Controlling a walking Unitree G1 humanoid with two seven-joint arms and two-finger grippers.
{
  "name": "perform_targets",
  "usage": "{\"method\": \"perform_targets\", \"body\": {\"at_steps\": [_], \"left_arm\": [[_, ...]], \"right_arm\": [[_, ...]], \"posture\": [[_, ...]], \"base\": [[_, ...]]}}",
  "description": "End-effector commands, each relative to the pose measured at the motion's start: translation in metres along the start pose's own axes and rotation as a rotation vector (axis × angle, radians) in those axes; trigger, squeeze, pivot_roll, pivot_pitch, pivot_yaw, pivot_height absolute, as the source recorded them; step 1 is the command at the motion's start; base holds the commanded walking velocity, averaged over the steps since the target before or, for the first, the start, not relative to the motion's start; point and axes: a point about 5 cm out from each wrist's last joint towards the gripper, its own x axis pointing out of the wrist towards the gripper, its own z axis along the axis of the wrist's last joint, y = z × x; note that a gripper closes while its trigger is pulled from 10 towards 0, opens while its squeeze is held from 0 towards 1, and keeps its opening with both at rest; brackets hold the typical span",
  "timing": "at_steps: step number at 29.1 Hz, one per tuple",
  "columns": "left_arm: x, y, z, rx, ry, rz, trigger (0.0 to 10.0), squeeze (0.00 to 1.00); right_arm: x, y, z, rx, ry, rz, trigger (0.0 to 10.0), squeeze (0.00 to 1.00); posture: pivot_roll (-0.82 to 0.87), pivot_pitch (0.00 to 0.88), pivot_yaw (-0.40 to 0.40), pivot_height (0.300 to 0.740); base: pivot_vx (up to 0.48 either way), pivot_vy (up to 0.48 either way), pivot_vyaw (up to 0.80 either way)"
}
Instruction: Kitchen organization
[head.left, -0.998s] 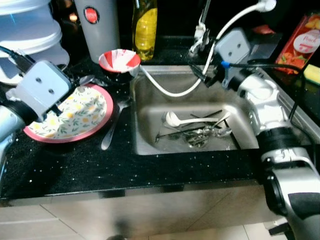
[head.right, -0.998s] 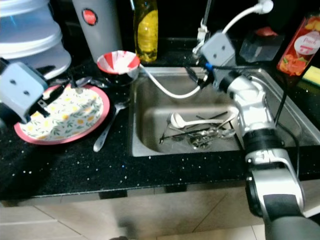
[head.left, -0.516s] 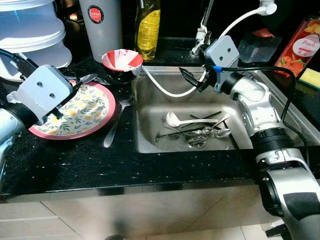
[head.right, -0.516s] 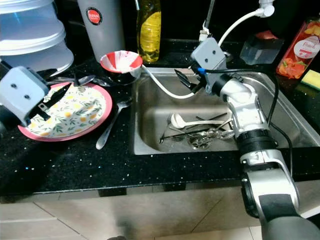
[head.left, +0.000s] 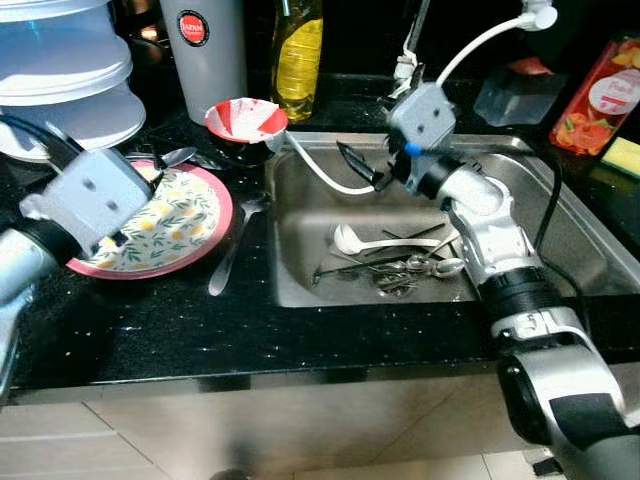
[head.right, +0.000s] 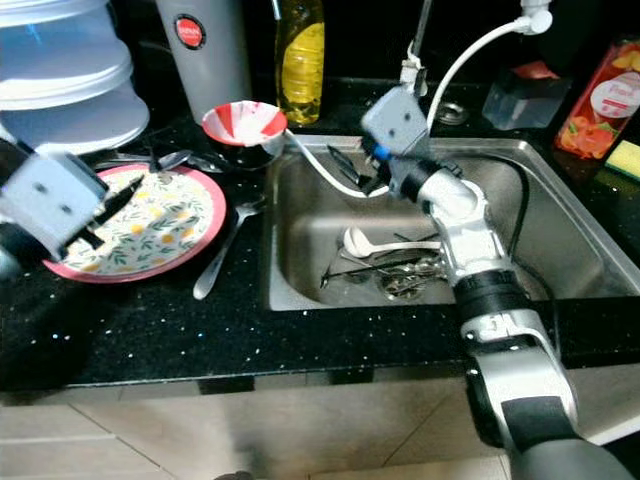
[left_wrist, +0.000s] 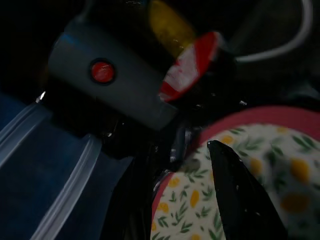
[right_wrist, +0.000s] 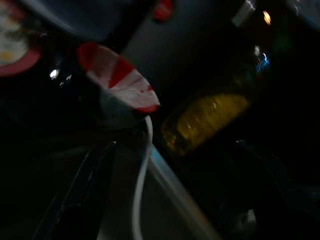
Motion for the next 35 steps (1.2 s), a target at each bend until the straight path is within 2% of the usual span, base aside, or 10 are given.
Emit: {"method": "perform_targets", "body": {"at_steps": [1, 6, 20, 22, 25, 27, 29, 31, 32, 35], "left_arm": [[0.005, -0.003, 0.006, 0.130, -0.030, -0.084, 10.0, 0.00], [0.008, -0.012, 0.010, 0.248, -0.066, -0.197, 10.0, 0.00], [0.009, -0.034, 0.005, 0.380, -0.121, -0.299, 10.0, 0.00], [0.008, -0.032, -0.003, 0.388, -0.079, -0.326, 10.0, 0.00], [0.003, -0.022, -0.017, 0.390, 0.009, -0.353, 10.0, 0.00], [-0.006, -0.014, -0.030, 0.378, 0.096, -0.390, 10.0, 0.00], [-0.018, -0.010, -0.043, 0.352, 0.177, -0.465, 10.0, 0.00], [-0.025, -0.004, -0.050, 0.317, 0.222, -0.507, 10.0, 0.00], [-0.024, 0.003, -0.050, 0.310, 0.223, -0.491, 10.0, 0.00], [-0.018, 0.009, -0.046, 0.318, 0.194, -0.474, 10.0, 0.00]], "right_arm": [[0.005, 0.013, 0.012, -0.183, -0.060, 0.143, 10.0, 0.00], [0.006, 0.023, 0.015, -0.332, -0.089, 0.273, 10.0, 0.00], [0.001, 0.038, 0.008, -0.388, -0.113, 0.341, 10.0, 0.00], [0.004, 0.035, 0.003, -0.381, -0.075, 0.299, 10.0, 0.00], [0.003, 0.032, -0.016, -0.367, 0.092, 0.334, 10.0, 0.00], [-0.003, 0.026, -0.035, -0.285, 0.237, 0.346, 10.0, 0.00], [-0.007, 0.021, -0.043, -0.253, 0.301, 0.341, 10.0, 0.00], [-0.005, 0.015, -0.039, -0.213, 0.276, 0.323, 10.0, 0.00], [-0.001, 0.010, -0.029, -0.168, 0.204, 0.314, 10.0, 0.00], [0.002, 0.009, -0.021, -0.168, 0.144, 0.337, 10.0, 0.00]], "posture": [[0.17, 0.000, -0.075, 0.740], [0.18, 0.000, -0.084, 0.740], [0.16, 0.000, -0.076, 0.740], [0.17, 0.000, -0.069, 0.740], [0.16, 0.000, -0.067, 0.740], [0.17, 0.000, -0.064, 0.740], [0.18, 0.000, -0.057, 0.740], [0.19, 0.000, -0.052, 0.740], [0.19, 0.000, -0.049, 0.740], [0.20, 0.000, -0.052, 0.740]], "base": [[0.000, 0.000, 0.00], [0.000, 0.000, 0.00], [0.000, 0.000, 0.00], [0.000, 0.000, 0.00], [0.000, 0.000, 0.00], [0.000, 0.000, 0.00], [0.000, 0.000, 0.00], [0.000, 0.000, 0.00], [0.000, 0.000, 0.00], [0.000, 0.000, 0.00]]}}
